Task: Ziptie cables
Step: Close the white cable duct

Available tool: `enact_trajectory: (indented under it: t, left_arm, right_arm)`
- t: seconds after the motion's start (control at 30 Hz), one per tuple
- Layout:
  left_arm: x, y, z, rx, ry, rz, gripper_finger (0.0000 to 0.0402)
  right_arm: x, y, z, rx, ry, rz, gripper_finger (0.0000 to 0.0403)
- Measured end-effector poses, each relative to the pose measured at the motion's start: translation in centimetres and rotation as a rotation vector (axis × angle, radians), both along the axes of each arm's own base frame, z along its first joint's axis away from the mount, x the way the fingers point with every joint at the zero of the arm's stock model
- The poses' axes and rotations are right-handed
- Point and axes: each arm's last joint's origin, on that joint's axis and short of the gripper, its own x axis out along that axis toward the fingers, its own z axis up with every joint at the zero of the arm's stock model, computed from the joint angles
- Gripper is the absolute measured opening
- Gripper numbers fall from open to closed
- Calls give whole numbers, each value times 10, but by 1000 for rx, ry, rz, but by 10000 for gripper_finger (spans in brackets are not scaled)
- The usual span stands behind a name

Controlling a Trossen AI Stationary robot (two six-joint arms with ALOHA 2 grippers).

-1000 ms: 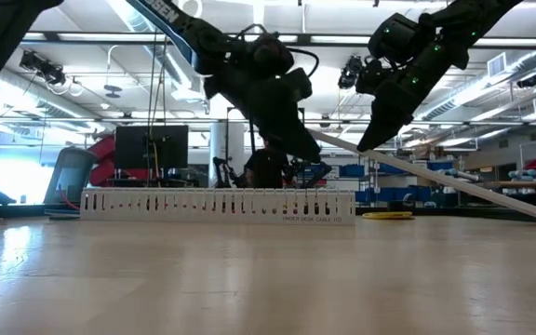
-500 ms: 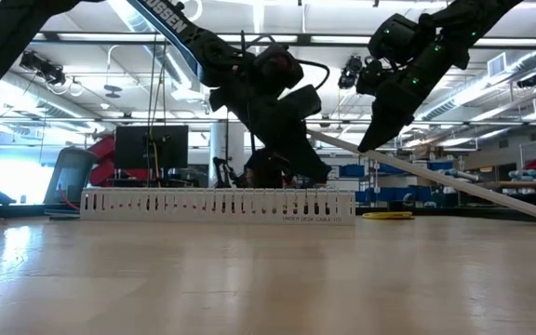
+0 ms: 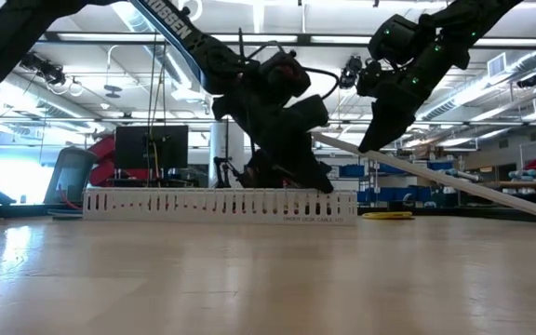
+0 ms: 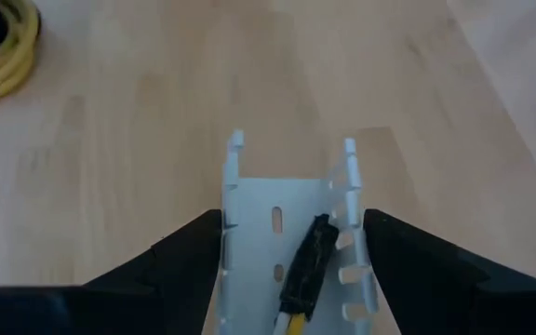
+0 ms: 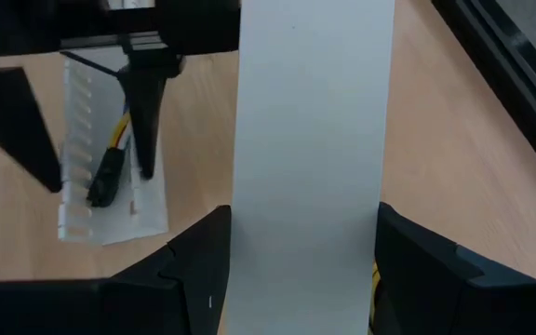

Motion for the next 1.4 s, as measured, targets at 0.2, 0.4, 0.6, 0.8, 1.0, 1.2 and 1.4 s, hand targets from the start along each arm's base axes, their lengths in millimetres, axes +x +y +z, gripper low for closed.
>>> enact_trajectory:
  t: [0.2,0.4,0.6,0.8,1.0,1.2,1.4]
  left_arm:
    - [3,-4,0,41,-15,9,271]
    - [4,-6,-2,54,-10,23,250]
    - [5,-8,-3,62,-4,24,210]
    - [-1,-10,-6,64,65,-5,194]
    - [-7,-11,-10,61,123,-85,194]
    - [-9,-10,-11,68,133,-118,193]
    - [-12,0,-11,67,138,-94,193]
  right_arm:
    - [-1,0,-1,7,9,-2,229]
    - [-2,1,-2,14,23,-1,229]
    - [-2,1,-2,23,22,-10,229]
    - [-5,3,-5,60,59,0,229]
    - [-7,7,-7,140,74,64,229]
    - [-10,15,-10,252,86,169,229]
    - [-9,29,-20,283,110,226,229]
